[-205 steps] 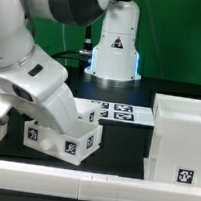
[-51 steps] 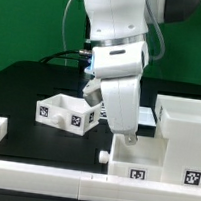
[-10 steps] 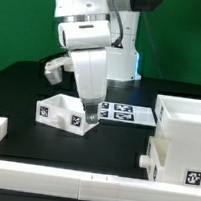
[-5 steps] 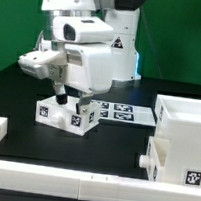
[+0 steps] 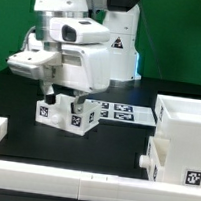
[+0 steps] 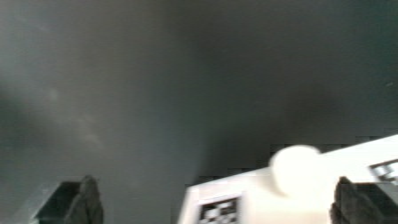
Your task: Assemble drawer
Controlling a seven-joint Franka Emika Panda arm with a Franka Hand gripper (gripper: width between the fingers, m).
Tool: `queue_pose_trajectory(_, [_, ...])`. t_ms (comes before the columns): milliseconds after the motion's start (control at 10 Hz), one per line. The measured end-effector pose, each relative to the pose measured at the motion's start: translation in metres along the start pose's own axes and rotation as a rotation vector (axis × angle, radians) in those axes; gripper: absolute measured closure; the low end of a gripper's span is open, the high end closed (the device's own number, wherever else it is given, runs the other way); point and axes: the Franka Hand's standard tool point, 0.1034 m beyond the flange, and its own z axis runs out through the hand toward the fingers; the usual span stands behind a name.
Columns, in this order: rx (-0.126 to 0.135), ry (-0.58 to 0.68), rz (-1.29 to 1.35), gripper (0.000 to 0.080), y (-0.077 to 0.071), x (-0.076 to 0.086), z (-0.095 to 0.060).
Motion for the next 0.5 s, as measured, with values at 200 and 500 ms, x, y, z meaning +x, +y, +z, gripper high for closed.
queue_pose_trajectory(200, [0.01,0.002,-0.068,0.0151,-0.032,0.002,-0.003])
queue_pose_trajectory(500, [0.036,0.029,-0.054,0.0151,-0.041,0.006,-0.005])
